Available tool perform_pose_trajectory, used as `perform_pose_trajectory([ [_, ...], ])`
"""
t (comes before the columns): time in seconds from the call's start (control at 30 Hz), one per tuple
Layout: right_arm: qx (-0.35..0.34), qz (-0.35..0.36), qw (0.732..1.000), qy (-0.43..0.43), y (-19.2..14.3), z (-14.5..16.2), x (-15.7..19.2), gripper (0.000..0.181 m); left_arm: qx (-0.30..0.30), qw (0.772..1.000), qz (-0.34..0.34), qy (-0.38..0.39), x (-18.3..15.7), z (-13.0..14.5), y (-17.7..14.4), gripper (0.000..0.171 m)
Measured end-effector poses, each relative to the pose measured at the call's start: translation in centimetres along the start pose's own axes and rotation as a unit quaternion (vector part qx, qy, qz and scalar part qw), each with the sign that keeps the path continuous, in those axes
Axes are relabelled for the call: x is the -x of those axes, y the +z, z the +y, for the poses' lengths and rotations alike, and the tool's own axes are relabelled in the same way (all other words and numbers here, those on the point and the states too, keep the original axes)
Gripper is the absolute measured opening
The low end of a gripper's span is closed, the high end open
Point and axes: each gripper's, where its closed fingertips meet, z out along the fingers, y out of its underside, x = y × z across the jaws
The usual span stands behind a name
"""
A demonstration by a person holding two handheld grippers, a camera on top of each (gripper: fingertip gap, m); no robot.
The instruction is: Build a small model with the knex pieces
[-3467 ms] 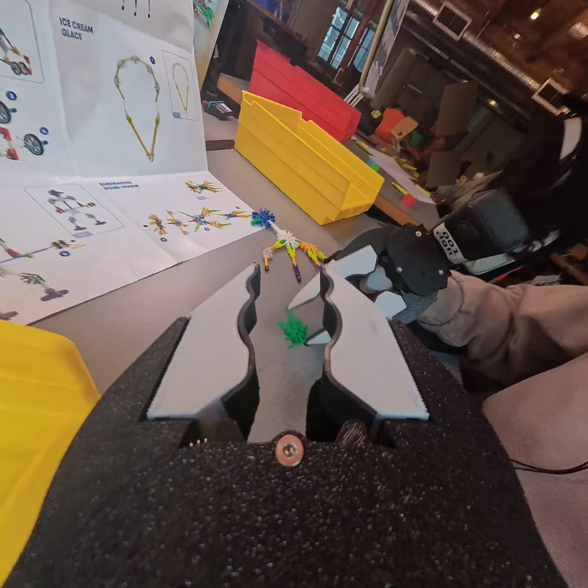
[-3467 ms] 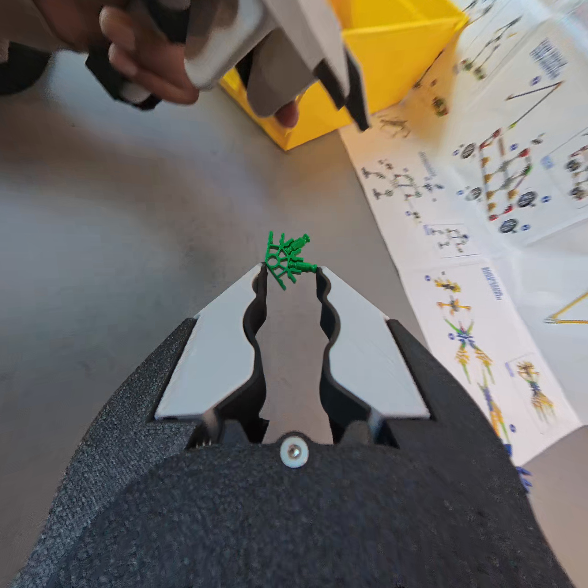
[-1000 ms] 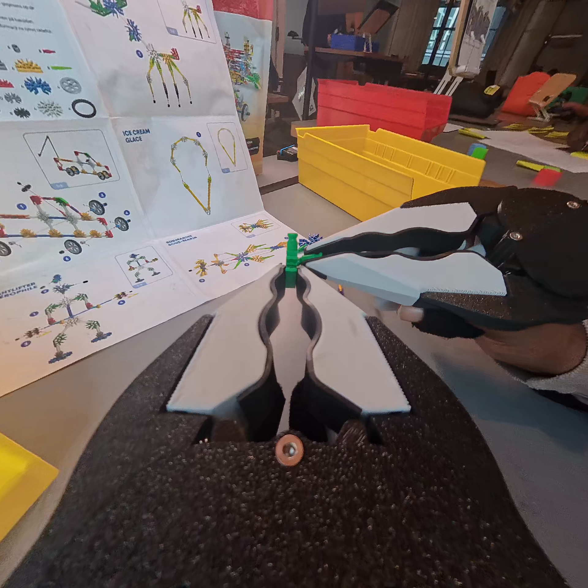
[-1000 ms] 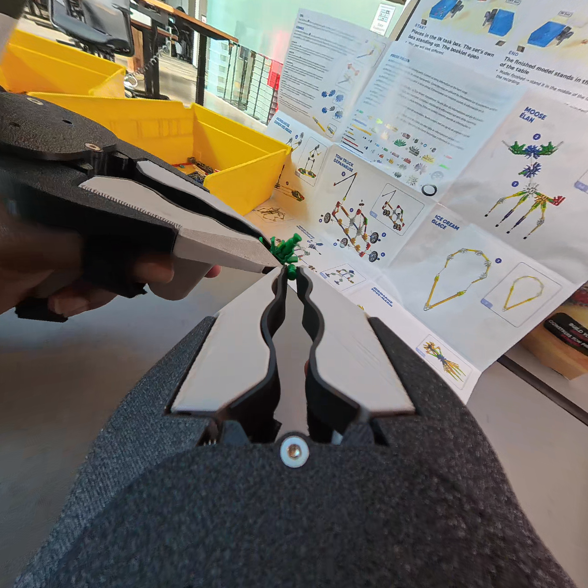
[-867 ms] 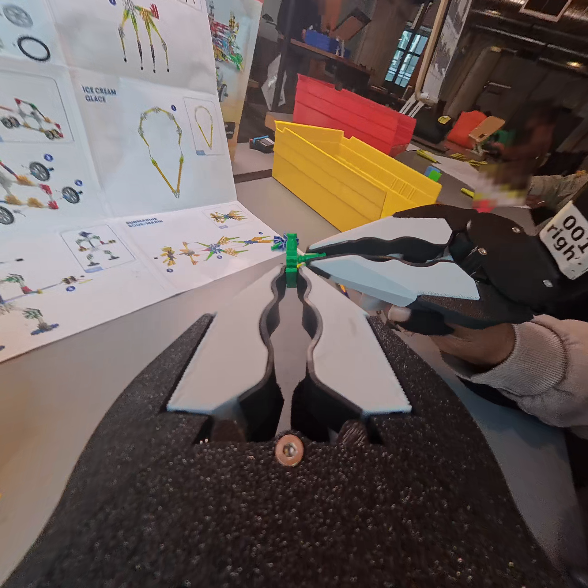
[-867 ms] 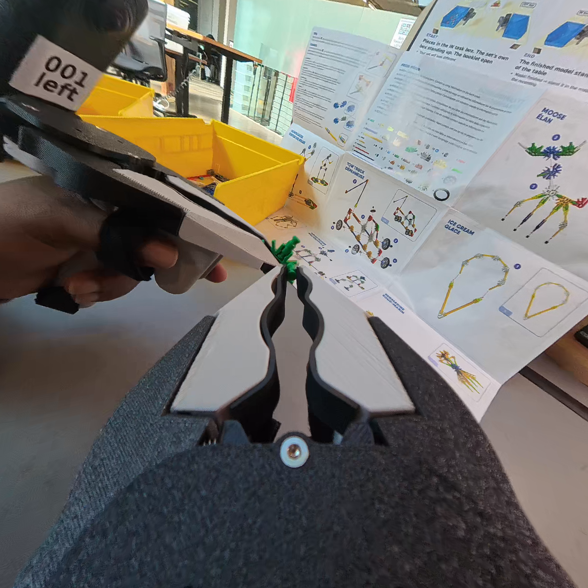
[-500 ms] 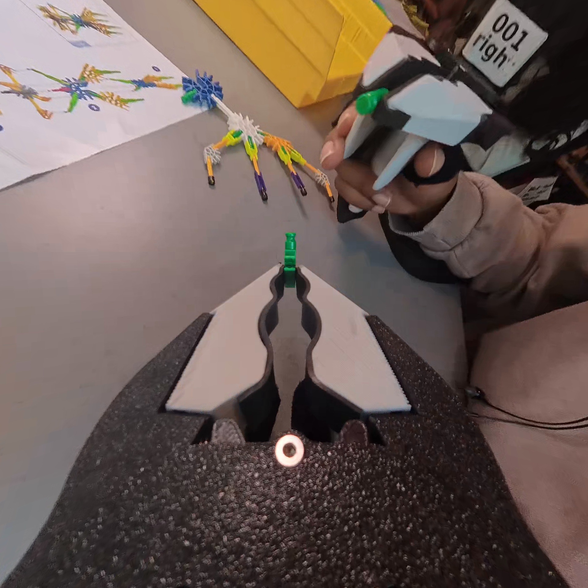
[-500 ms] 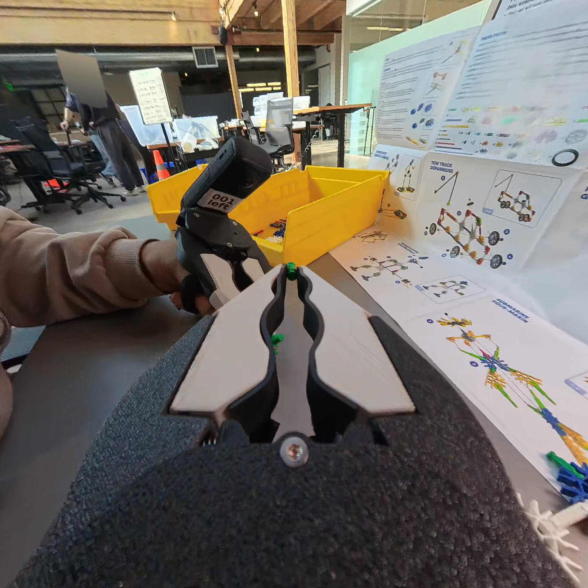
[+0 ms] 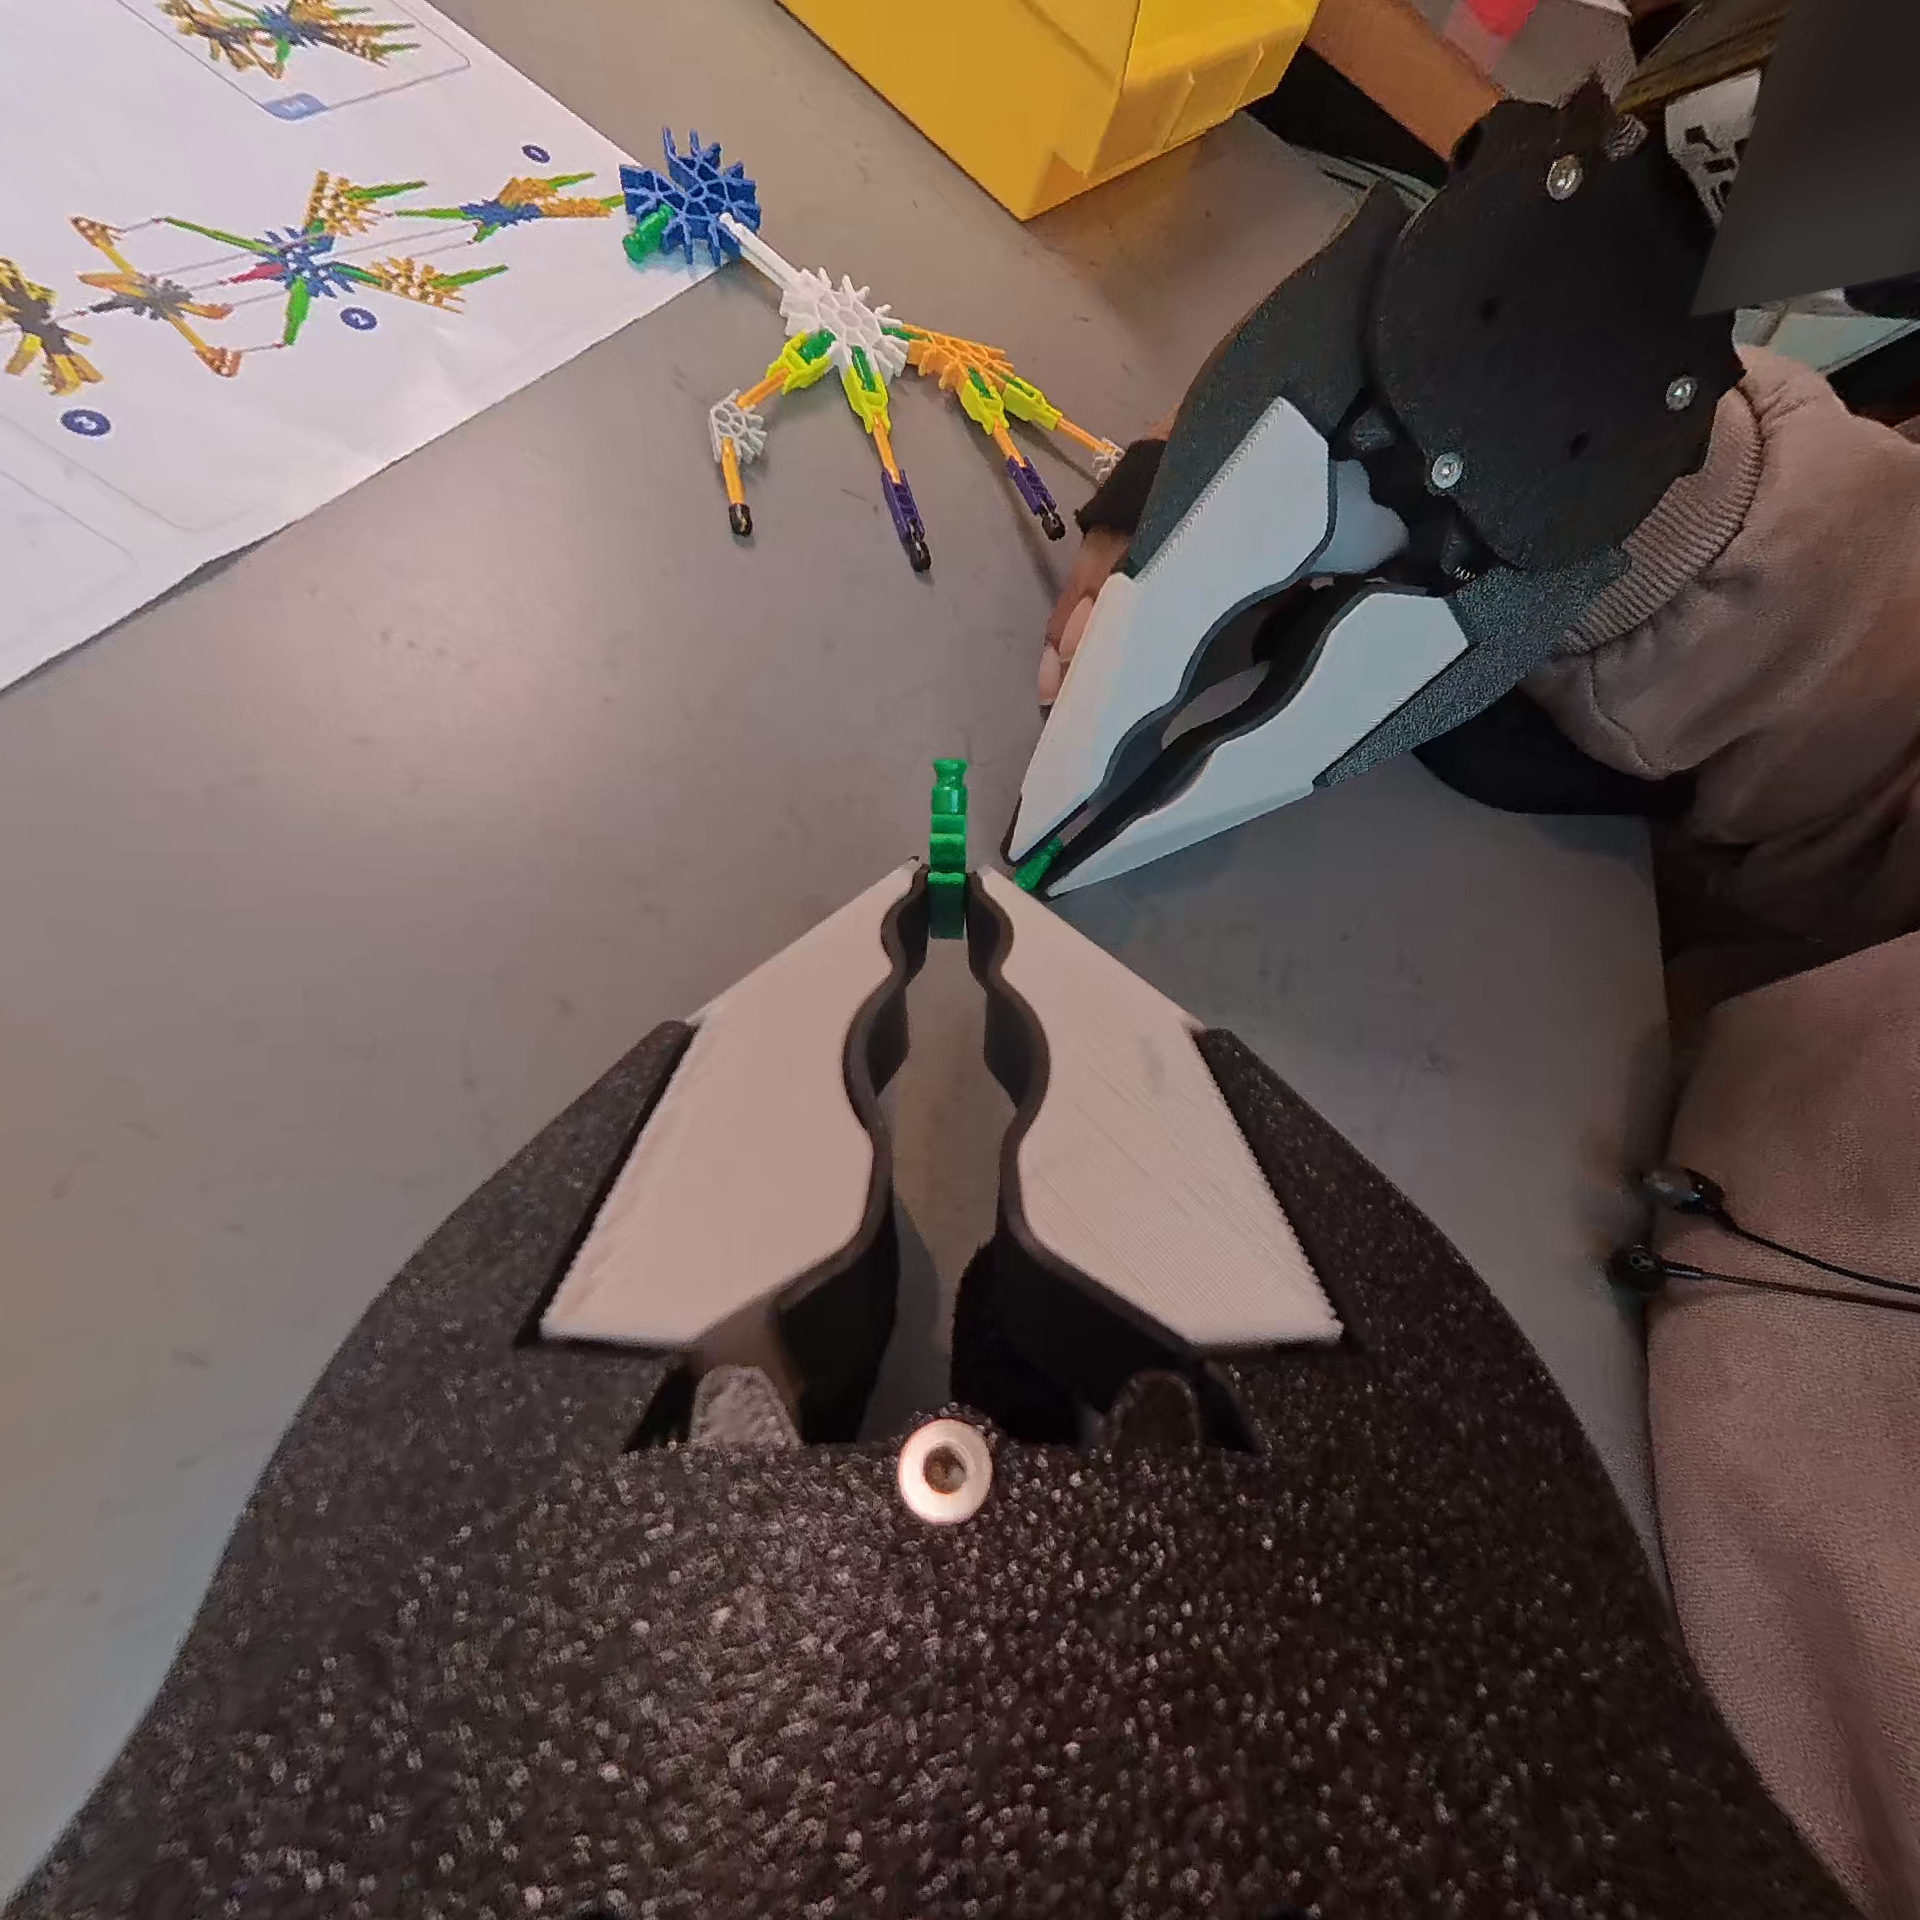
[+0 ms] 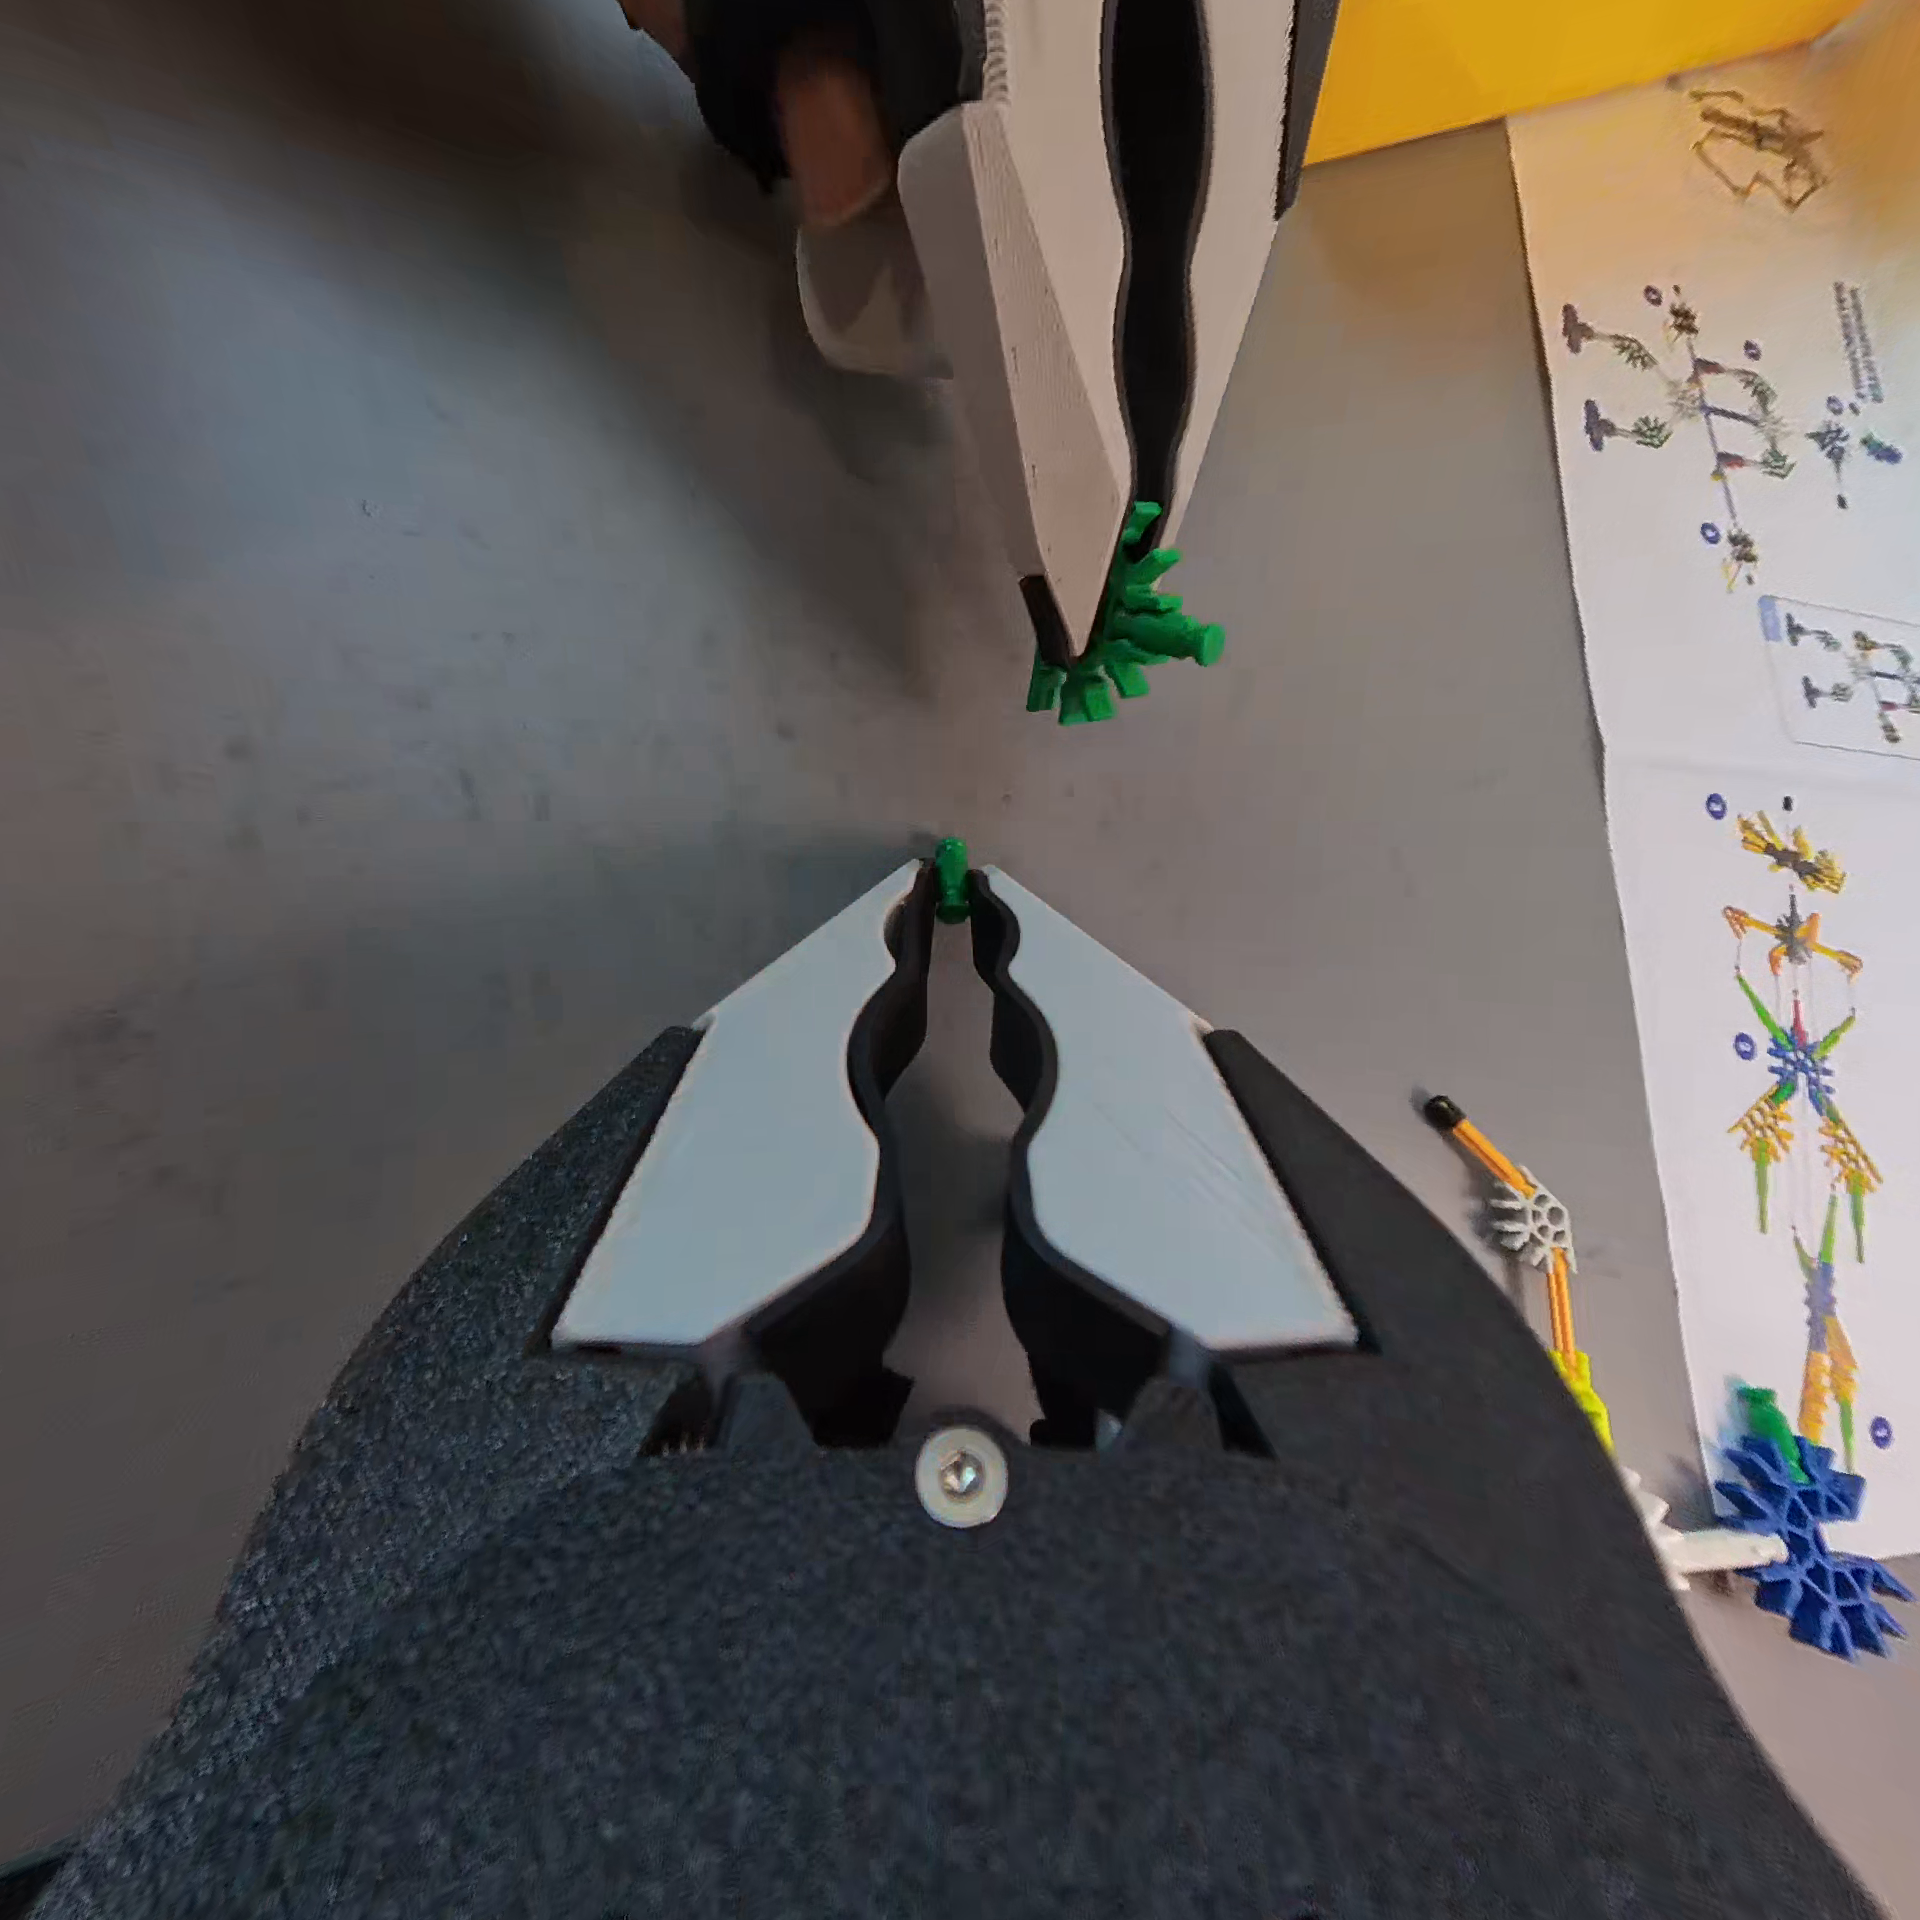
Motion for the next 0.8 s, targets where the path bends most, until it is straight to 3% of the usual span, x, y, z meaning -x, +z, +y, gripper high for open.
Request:
perform_pose_trajectory([
  [0.1,0.007,0.008,1.0,0.009,0.0,0.1,-0.2,0.013,-0.007,1.0,0.005,0.023,-0.3,-0.2,-0.1,0.006],
  [0.13,0.002,0.005,1.0,0.017,-0.2,0.1,-0.3,0.024,-0.007,0.999,0.008,0.031,-0.4,-0.2,-0.1,0.006],
  [0.23,-0.075,-0.016,0.994,0.072,-1.3,-2.0,-0.7,0.03,-0.006,0.998,0.019,0.052,-1.0,-0.1,0.0,0.006],
  [0.37,-0.16,-0.042,0.979,0.123,-2.9,-4.1,-1.2,0.026,-0.003,0.995,0.047,0.09,-2.6,0.0,0.1,0.006],
  [0.57,-0.168,-0.075,0.977,0.112,-3.1,-4.4,-0.1,0.009,0.009,0.991,0.056,0.12,-3.9,0.4,0.5,0.006],
  [0.8,-0.192,-0.095,0.969,0.123,-3.9,-5.2,0.1,0.005,-0.011,0.992,0.081,0.1,-4.5,-0.3,0.0,0.007],
])
